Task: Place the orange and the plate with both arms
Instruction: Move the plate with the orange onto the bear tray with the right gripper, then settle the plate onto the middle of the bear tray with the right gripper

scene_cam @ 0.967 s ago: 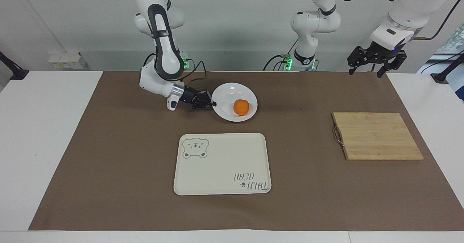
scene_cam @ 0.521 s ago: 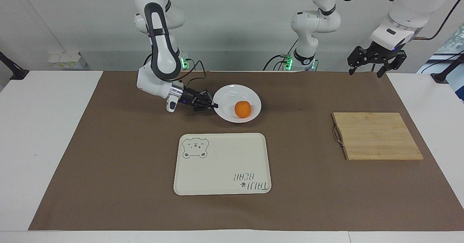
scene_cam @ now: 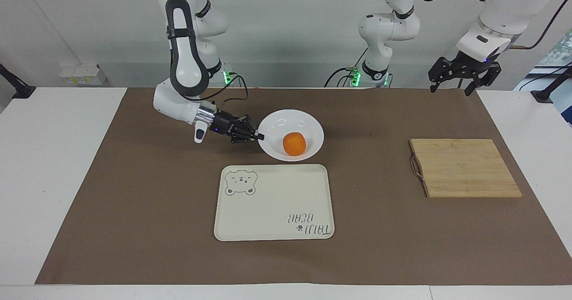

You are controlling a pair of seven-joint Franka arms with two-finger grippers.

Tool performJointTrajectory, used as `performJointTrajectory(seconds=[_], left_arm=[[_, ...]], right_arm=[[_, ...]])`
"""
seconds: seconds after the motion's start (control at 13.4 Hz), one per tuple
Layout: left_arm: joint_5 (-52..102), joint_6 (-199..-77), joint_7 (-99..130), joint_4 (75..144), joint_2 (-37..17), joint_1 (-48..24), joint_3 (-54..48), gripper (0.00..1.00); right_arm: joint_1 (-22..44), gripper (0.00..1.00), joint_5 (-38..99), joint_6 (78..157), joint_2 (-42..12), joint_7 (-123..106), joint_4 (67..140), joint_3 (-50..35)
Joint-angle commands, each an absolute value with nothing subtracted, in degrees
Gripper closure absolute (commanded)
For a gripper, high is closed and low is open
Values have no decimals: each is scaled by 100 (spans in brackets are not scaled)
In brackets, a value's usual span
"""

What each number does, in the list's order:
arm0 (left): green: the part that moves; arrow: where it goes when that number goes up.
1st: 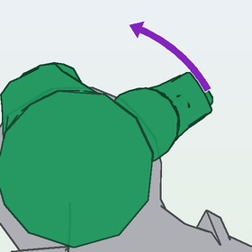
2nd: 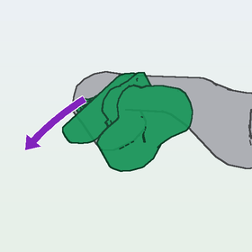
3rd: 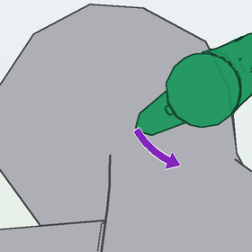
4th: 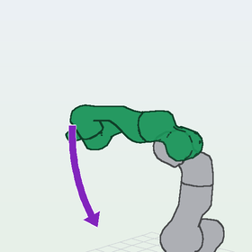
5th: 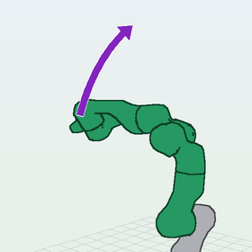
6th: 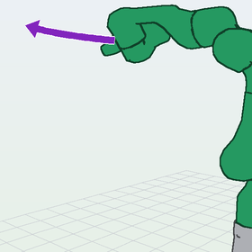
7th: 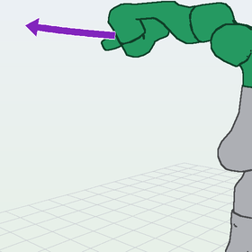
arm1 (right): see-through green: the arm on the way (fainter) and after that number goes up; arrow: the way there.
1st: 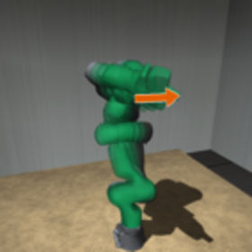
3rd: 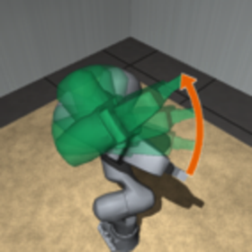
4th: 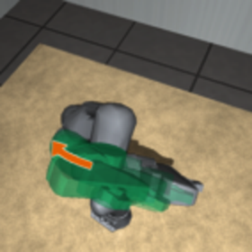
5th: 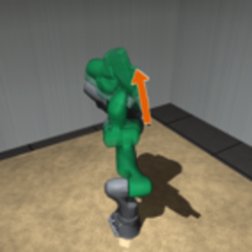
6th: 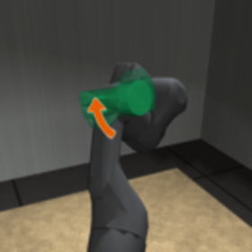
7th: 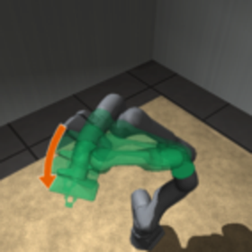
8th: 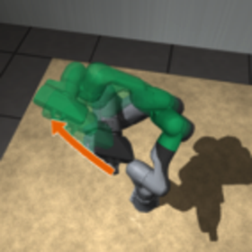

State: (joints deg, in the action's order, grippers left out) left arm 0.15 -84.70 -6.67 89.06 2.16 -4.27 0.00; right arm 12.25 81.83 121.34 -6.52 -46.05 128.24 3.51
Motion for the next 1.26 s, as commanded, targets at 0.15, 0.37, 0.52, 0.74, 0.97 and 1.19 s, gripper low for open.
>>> performJointTrajectory(seconds=[0.15, 0.37, 0.52, 0.74, 0.97, 1.19], left_arm=[[53, -8613, -668, 9114, 378, -466, 26, 0], [53, -8605, -659, 9123, 378, -466, 26, 0], [53, -8613, -633, 9123, 378, -466, 26, 0], [53, -8604, -633, 9123, 378, -466, 26, 0], [53, -8604, -633, 9123, 378, -466, 26, 0], [53, -8604, -633, 9123, 378, -466, 26, 0]], right_arm=[[923, 100, 7841, 12050, -1519, -3439, 11324, 334], [888, 100, 7831, 12085, -2256, -3007, 10375, 334], [896, 100, 7831, 12233, -2600, -2604, 9899, 343], [861, 100, 7875, 12453, -3049, -2819, 9502, 325], [844, 100, 7927, 12480, -3120, -3284, 9545, 308], [862, 100, 7841, 12454, -3182, -3664, 9720, 316]])
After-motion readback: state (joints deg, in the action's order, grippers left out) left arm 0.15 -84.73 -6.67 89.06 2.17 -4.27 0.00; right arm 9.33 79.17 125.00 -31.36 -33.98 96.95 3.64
